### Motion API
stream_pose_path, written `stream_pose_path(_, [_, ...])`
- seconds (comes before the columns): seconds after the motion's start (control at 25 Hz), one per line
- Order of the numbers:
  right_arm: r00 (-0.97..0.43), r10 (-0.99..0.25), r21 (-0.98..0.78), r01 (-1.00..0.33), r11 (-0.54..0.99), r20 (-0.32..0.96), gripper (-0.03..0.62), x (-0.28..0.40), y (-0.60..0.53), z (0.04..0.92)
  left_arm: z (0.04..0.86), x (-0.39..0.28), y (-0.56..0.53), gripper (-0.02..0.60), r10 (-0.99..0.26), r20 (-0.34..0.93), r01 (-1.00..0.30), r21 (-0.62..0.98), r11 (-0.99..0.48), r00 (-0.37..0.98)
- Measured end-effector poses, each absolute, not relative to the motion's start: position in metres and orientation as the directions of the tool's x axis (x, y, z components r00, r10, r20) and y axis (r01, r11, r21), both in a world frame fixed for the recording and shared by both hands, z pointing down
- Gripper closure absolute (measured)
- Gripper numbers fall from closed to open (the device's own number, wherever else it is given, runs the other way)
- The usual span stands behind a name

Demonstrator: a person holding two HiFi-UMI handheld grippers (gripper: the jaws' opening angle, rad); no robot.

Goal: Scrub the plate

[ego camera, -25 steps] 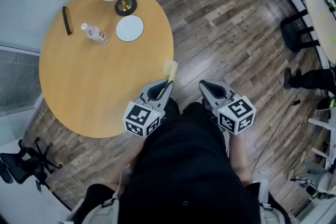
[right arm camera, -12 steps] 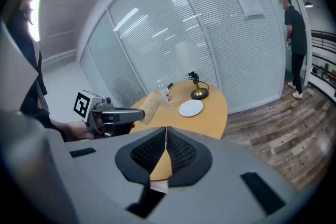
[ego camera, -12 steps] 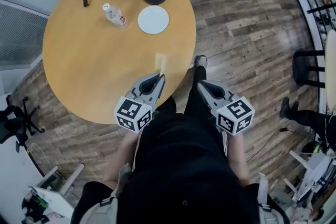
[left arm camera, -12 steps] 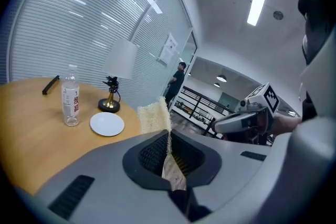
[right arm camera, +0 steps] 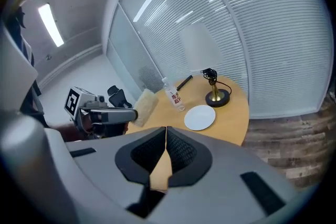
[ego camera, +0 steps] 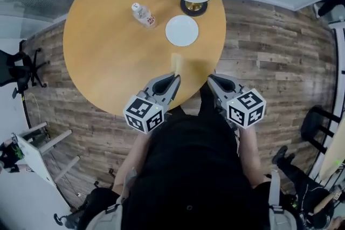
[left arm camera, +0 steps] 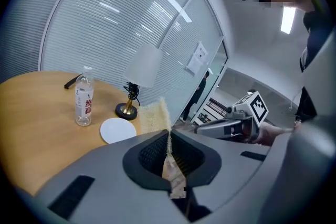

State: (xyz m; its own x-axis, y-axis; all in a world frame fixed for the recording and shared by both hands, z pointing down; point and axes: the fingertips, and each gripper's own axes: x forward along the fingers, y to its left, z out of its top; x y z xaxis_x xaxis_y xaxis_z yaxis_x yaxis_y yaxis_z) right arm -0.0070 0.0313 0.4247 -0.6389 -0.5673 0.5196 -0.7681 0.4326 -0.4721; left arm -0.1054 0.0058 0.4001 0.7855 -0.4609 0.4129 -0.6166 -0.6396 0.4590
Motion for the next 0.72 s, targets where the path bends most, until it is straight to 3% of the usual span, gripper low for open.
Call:
stream_pose_path(0.4, [-0.736, -0.455, -0.490, -0.675, 0.551, 0.502, 0.576, 0.052, -0.025, 0.434, 0.468, -0.067, -0.052, 0.558, -0.580, 0.532, -0.787, 0.435, -0.438, 0.617])
stream_pose_path(0.72, [-0.781, -0.355, -0.495, -0.608, 0.621, 0.514, 0.576, 0.076, -0.052, 0.436, 0.528, -0.073, -0.104, 0.558, -0.604, 0.634, -0.872, 0.414, -0.263, 0.483])
